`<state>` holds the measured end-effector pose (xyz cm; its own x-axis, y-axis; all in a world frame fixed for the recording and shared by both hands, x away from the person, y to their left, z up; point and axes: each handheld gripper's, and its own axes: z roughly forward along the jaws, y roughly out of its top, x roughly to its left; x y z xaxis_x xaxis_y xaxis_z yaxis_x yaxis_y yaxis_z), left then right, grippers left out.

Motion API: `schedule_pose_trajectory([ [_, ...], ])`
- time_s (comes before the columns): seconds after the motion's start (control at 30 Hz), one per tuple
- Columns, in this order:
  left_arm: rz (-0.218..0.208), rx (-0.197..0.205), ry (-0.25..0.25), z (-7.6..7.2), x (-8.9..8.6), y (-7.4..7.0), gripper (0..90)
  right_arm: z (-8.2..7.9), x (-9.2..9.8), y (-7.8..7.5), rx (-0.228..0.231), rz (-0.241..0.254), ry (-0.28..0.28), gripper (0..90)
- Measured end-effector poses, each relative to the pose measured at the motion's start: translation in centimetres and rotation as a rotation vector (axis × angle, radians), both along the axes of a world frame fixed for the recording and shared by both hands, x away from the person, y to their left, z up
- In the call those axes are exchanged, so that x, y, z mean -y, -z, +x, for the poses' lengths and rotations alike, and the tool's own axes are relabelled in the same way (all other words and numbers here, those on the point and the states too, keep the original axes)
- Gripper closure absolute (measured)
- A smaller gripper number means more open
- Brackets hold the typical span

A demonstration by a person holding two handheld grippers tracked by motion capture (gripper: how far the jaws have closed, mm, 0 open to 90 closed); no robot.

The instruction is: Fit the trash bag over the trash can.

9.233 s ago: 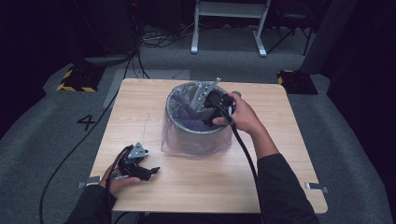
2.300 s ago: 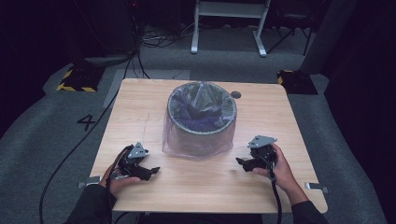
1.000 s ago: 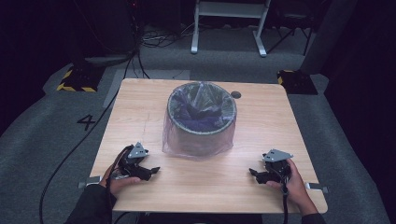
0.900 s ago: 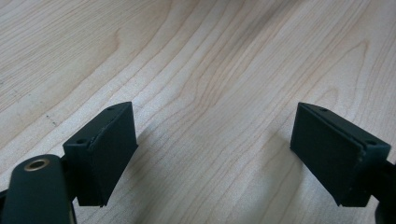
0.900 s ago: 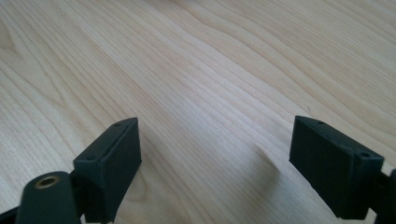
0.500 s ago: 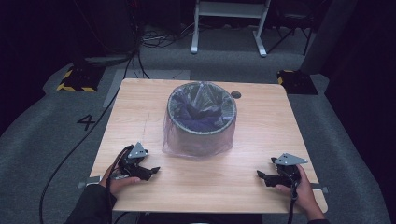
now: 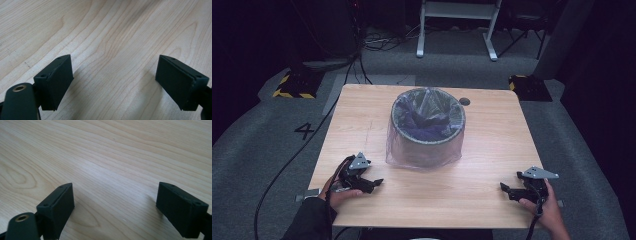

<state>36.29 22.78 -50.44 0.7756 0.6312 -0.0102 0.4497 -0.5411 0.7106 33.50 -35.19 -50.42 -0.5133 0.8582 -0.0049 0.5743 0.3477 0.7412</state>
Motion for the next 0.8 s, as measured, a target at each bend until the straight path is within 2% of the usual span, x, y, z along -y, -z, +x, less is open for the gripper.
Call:
schedule_pose_trajectory([
  [0.27,0.002,0.000,-0.003,-0.03,0.01,-0.01,13.9,-0.18,0.87,-0.02,-0.003,0.001,0.027,14.8],
  [0.8,-0.002,0.001,0.002,0.04,0.03,0.02,13.9,-0.14,0.86,-0.01,-0.002,0.000,0.030,14.4],
])
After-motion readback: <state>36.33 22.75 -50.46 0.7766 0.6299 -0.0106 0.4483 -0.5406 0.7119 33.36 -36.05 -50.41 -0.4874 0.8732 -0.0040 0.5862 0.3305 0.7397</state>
